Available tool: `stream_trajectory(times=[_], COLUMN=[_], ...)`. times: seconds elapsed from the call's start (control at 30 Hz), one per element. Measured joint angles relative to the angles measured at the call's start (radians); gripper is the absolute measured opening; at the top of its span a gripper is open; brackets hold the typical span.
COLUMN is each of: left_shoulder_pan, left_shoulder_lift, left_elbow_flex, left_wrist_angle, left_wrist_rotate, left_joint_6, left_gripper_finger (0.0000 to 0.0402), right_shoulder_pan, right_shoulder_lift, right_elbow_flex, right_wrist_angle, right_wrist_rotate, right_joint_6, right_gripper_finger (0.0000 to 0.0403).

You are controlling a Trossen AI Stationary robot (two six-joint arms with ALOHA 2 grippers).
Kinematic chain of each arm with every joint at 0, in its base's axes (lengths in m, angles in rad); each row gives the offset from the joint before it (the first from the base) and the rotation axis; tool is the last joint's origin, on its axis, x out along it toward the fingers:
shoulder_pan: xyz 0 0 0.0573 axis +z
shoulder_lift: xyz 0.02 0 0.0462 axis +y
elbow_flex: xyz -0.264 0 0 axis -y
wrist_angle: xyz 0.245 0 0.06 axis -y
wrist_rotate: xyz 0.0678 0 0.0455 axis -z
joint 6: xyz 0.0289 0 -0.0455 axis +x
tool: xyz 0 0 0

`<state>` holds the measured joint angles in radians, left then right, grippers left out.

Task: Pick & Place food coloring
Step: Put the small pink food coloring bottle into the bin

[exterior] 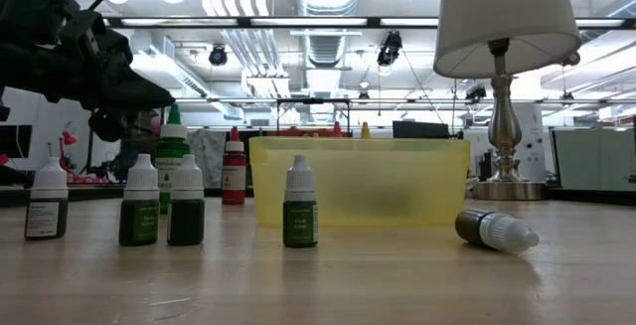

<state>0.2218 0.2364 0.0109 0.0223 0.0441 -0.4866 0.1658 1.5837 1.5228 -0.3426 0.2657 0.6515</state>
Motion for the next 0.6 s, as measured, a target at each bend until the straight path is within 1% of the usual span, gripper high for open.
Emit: stream_trajectory(times=[0.2, 0.33, 0.43, 0.6], left_shoulder_pan=[0.000, 0.000, 0.000, 0.000], left_shoulder_lift=[0.000, 0.000, 0.000, 0.000], left_elbow_flex=[0.000, 0.000, 0.000, 0.000], left_wrist_angle=[0.000, 0.000, 0.000, 0.000], left_wrist_rotate=[0.000, 0.000, 0.000, 0.000], left_joint_6=[0.000, 0.000, 0.000, 0.000], left_gripper_finger=[0.0000, 0.0000, 0.0000, 0.0000], right_shoulder_pan=[-0.128, -0.193, -0.224, -0.272], right_shoulder_lift=[-0.003, -0.014, -0.024, -0.027], right_elbow_flex=[-0.030, -0.089, -0.140, -0.250], right_wrist_angle=[0.137, 0.261, 0.409, 0.710], right_wrist_rotate=[0.008, 0.027, 0.027, 0.028], right_joint_6=[0.025, 0.031, 0.058, 0.129], right_gripper_finger=[0.0059, 0.0059, 0.0059, 0.0059])
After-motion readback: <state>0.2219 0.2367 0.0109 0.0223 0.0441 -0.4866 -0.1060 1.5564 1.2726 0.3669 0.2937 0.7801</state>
